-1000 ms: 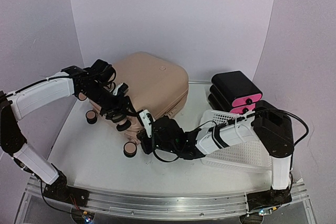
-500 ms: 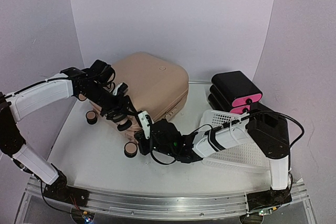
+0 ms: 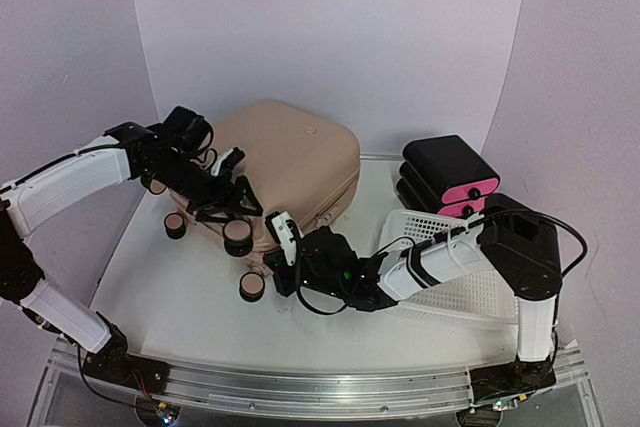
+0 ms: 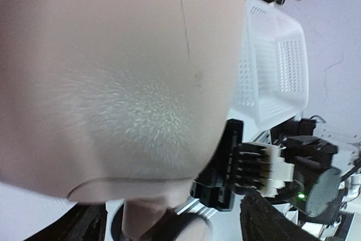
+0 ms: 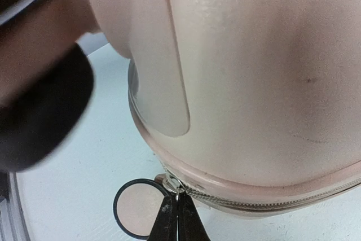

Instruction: Open, take out, and arrange the luggage

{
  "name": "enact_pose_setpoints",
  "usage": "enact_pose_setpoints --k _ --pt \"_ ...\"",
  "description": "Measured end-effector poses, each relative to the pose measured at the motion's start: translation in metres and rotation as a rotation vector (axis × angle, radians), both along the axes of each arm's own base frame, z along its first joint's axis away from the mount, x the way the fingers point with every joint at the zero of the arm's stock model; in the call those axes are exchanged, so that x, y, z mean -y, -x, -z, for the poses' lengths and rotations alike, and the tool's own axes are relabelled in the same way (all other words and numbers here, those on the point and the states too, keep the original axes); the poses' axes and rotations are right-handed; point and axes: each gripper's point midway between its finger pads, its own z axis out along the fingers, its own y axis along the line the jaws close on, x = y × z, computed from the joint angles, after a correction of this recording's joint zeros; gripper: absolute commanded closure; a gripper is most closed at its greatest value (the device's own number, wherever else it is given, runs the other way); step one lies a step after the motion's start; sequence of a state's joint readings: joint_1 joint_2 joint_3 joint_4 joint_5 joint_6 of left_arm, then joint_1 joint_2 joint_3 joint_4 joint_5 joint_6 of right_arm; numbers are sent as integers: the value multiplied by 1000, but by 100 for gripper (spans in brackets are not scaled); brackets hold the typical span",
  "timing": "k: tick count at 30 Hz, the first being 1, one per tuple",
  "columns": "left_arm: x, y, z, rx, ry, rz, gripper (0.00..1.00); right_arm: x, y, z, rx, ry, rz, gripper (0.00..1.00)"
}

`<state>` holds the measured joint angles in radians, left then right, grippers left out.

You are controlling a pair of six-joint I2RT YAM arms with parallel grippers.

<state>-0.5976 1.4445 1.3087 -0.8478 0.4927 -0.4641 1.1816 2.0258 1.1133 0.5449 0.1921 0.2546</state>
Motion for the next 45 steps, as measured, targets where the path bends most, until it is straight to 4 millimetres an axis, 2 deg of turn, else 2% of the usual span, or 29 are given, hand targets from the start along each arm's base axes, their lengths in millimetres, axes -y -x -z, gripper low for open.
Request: enact_pose_setpoints --k 2,4,7,9,11,13,16,19,20,22,24,27,31,35,38,39,45 --pt "-12 -6 -24 71 6 0 1 6 -1 1 -10 2 -9 100" --pt "-39 -24 -51 168 10 -59 1 10 -2 1 -21 1 -18 100" --pt "-108 -61 -86 306 -55 -264 1 13 -3 0 -45 -7 -45 100" --pt "-141 -76 -98 361 -114 -364 0 14 -4 0 -60 -12 -65 100" --pt "-158 -85 -97 372 -166 -413 1 15 -5 0 -84 -21 -94 100" --pt "-171 -98 -85 349 -222 -440 1 19 -6 0 -113 -28 -121 100" --pt "-186 -119 -47 268 -306 -451 1 26 -9 0 -167 -33 -172 100" --pt "-195 -135 -10 195 -385 -425 1 32 -13 0 -210 -42 -212 100" --pt "-195 -138 -5 180 -388 -405 0 35 -15 0 -220 -42 -219 100" --pt "-201 -145 -8 207 -420 -397 1 39 -19 0 -233 -45 -225 100" --pt "-201 -148 -7 213 -424 -371 7 43 -22 0 -243 -47 -232 100" --pt "-197 -145 -1 208 -415 -329 17 47 -26 0 -252 -45 -242 100" --pt "-193 -133 21 150 -409 -276 32 53 -28 -1 -251 -19 -256 100" --pt "-195 -124 36 106 -393 -278 45 57 -27 -2 -244 11 -253 100" --pt "-187 -109 63 21 -355 -258 55 58 -24 -2 -211 51 -238 100" --pt "-184 -111 68 29 -335 -265 59 57 -23 -1 -186 71 -222 100" --pt "-176 -107 67 34 -224 -317 73 48 -18 -1 7 178 -84 100"
